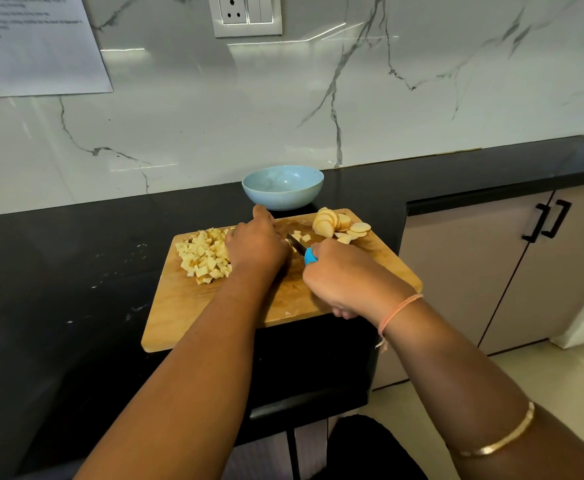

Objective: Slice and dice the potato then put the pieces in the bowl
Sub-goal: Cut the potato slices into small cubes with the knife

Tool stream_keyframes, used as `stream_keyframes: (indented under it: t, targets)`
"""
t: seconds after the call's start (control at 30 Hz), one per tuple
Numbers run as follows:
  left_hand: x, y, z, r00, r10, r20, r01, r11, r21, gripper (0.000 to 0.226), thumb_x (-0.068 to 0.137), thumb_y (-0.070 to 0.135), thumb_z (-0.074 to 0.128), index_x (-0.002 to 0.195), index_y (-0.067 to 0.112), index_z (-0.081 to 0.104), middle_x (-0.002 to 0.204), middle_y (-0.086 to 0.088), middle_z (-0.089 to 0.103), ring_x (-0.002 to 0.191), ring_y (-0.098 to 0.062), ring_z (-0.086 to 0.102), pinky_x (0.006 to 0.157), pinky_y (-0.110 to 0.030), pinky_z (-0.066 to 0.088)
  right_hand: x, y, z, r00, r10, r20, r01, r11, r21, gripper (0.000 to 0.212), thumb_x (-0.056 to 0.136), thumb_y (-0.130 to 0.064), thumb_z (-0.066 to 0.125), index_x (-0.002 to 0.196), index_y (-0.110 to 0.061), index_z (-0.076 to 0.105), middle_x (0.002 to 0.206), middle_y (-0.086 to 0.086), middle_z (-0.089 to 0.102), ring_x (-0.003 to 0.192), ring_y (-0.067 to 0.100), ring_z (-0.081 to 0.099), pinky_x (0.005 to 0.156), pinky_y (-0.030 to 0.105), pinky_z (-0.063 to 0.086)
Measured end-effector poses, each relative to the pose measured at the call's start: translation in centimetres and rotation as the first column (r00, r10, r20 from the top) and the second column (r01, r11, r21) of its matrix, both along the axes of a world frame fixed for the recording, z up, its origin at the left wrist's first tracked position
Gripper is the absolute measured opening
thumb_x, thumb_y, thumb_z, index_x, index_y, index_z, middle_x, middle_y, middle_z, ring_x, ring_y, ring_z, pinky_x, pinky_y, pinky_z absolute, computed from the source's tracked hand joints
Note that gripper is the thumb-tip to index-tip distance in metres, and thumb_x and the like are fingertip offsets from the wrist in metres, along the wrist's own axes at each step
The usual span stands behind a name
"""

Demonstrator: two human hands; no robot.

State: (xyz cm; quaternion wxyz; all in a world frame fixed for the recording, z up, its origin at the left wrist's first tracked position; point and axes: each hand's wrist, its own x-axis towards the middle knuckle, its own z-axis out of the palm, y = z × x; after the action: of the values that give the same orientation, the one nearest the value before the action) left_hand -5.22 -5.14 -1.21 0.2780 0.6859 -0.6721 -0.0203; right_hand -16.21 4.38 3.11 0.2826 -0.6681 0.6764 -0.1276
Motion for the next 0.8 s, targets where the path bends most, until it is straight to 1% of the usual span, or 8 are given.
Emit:
stream_keyframes:
  t: [0.13,0.23,0.3,0.37,0.47,0.6,0.7,0.8]
  targets:
    - [0.0,-0.3,-0.1,1.0,0.002,-0.01,-0.002,1.0,-0.015,0.024,0.089,0.013,0.052,0.112,0.015,0.045,0.088,-0.004,0.06,0.092,-0.024,0.058,0.093,-0.041,0.043,-0.9,1.8,-0.1,0.998,-0.008,0.066,0.004,0.998,0.055,0.046,0.096,-0.017,0.04,0.141,-0.017,0.033,0.072,0.009,0.057,0.046,0.013,0.05,0.043,0.021,0.042]
    - [0.1,-0.4,-0.3,1.0,-0.004,-0.029,0.003,1.0,-0.005,0.024,0.09,0.013,0.052,0.113,0.016,0.044,0.091,-0.004,0.064,0.093,-0.025,0.06,0.095,-0.043,0.043,-1.5,2.2,0.1,0.997,-0.016,0.076,0.014,1.0,0.025,0.045,0.097,-0.02,0.038,0.142,-0.019,0.032,0.068,0.008,0.056,0.045,0.012,0.049,0.042,0.021,0.042]
    - [0.2,-0.2,-0.3,0.998,-0.01,-0.054,0.009,1.0,-0.007,0.025,0.09,0.012,0.052,0.113,0.015,0.044,0.088,-0.003,0.062,0.093,-0.025,0.06,0.094,-0.043,0.044,-1.3,1.8,0.4,0.997,-0.014,0.073,0.016,0.999,-0.032,0.045,0.097,-0.021,0.038,0.142,-0.019,0.034,0.072,0.007,0.057,0.046,0.011,0.05,0.042,0.021,0.043]
    - [0.2,-0.1,-0.1,0.998,-0.007,-0.063,0.007,1.0,-0.012,0.026,0.09,0.012,0.052,0.115,0.014,0.044,0.091,-0.004,0.063,0.094,-0.025,0.06,0.094,-0.043,0.045,-0.8,1.3,0.4,0.996,-0.02,0.082,0.025,0.998,-0.059,0.043,0.097,-0.022,0.038,0.14,-0.018,0.037,0.076,0.006,0.058,0.049,0.012,0.052,0.046,0.022,0.045]
    - [0.1,0.2,0.1,0.998,-0.007,-0.07,0.005,1.0,-0.022,0.026,0.089,0.011,0.052,0.114,0.012,0.045,0.093,-0.005,0.065,0.092,-0.025,0.06,0.091,-0.042,0.044,0.2,0.3,0.1,0.998,-0.027,0.06,0.031,0.997,-0.067,0.04,0.094,-0.021,0.039,0.133,-0.014,0.045,0.071,0.006,0.06,0.048,0.013,0.054,0.046,0.022,0.047]
    - [0.1,0.2,0.0,0.997,-0.002,-0.079,0.0,1.0,-0.021,0.025,0.09,0.01,0.051,0.114,0.012,0.045,0.085,-0.002,0.058,0.084,-0.021,0.057,0.091,-0.041,0.044,1.0,-0.3,0.2,1.0,-0.016,0.014,0.016,1.0,0.008,0.038,0.095,-0.018,0.039,0.131,-0.01,0.047,0.064,0.007,0.058,0.043,0.011,0.049,0.043,0.02,0.043]
    - [0.0,0.2,0.1,0.997,0.009,-0.076,-0.01,1.0,-0.017,0.025,0.09,0.01,0.052,0.114,0.013,0.045,0.084,-0.001,0.056,0.088,-0.024,0.06,0.092,-0.041,0.045,0.7,-0.1,0.6,1.0,0.011,-0.012,-0.011,0.999,0.037,0.036,0.095,-0.016,0.038,0.13,-0.008,0.047,0.064,0.008,0.057,0.044,0.013,0.049,0.044,0.02,0.043]
    - [0.0,-0.1,-0.2,0.998,0.014,-0.054,-0.016,0.999,-0.039,0.024,0.091,0.012,0.052,0.114,0.014,0.045,0.087,-0.003,0.06,0.09,-0.025,0.059,0.091,-0.04,0.044,-0.4,0.8,1.1,0.997,-0.032,0.064,0.025,0.994,0.105,0.018,0.098,-0.018,0.038,0.114,-0.014,0.042,0.063,0.01,0.053,0.044,0.013,0.046,0.046,0.021,0.039]
